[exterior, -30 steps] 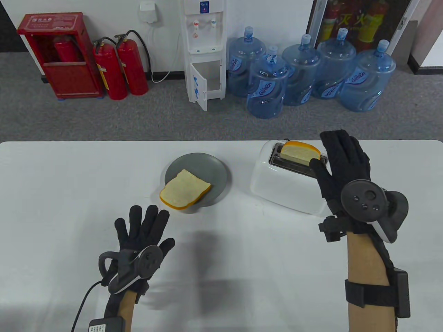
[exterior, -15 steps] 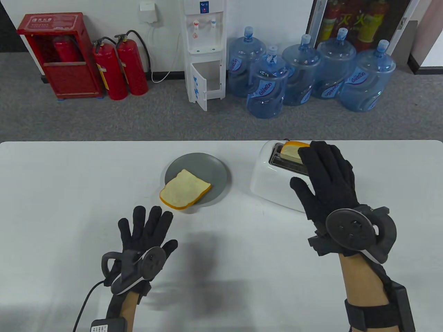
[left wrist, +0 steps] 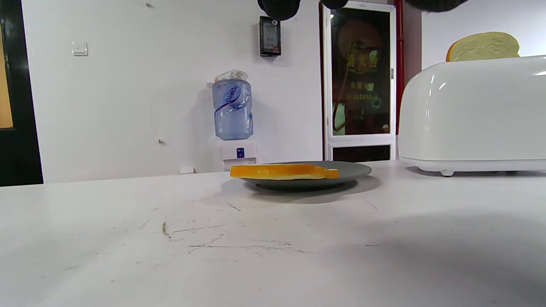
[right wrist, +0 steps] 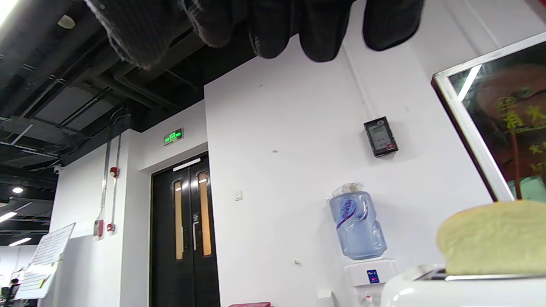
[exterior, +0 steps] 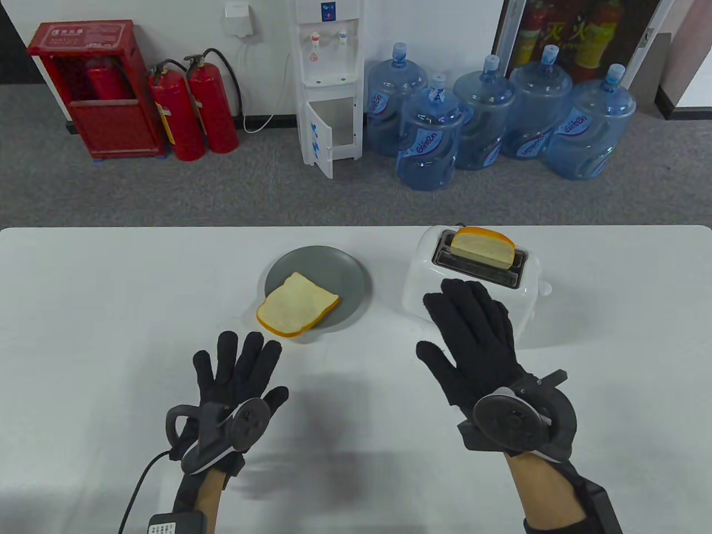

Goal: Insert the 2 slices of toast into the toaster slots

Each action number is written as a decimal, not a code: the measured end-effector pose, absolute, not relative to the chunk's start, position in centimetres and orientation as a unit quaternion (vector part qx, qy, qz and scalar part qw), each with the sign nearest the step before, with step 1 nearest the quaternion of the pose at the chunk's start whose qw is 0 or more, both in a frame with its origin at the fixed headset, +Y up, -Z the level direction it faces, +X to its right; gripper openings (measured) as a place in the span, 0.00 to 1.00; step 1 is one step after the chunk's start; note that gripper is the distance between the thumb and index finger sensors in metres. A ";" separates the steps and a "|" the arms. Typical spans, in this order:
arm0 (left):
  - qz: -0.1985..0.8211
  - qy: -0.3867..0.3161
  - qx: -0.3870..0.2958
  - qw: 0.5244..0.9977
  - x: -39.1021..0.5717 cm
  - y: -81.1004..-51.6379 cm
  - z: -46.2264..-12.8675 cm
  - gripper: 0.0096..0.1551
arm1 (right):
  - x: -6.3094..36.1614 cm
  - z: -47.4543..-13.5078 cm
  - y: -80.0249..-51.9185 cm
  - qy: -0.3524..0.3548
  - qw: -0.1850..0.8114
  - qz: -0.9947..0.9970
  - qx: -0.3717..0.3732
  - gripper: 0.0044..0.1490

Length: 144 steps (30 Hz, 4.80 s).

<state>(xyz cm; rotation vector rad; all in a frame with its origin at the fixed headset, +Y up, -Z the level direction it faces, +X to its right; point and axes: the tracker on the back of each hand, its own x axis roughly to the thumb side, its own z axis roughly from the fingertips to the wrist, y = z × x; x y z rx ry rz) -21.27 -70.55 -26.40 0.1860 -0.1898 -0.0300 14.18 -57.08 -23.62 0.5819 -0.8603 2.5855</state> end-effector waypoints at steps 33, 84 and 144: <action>-0.021 -0.097 0.091 0.991 -20.9 -70.3 -26.1 0.43 | 8.6 -22.6 -66.9 -0.226 0.185 0.927 0.238 0.43; -0.160 -0.005 0.040 0.986 -22.8 -69.9 -36.9 0.45 | 9.8 -24.5 -71.2 -0.112 0.107 0.968 0.199 0.42; -0.236 -0.062 0.067 0.967 -19.7 -72.1 -43.1 0.28 | 11.8 -25.1 -70.8 -0.121 0.065 0.976 0.169 0.43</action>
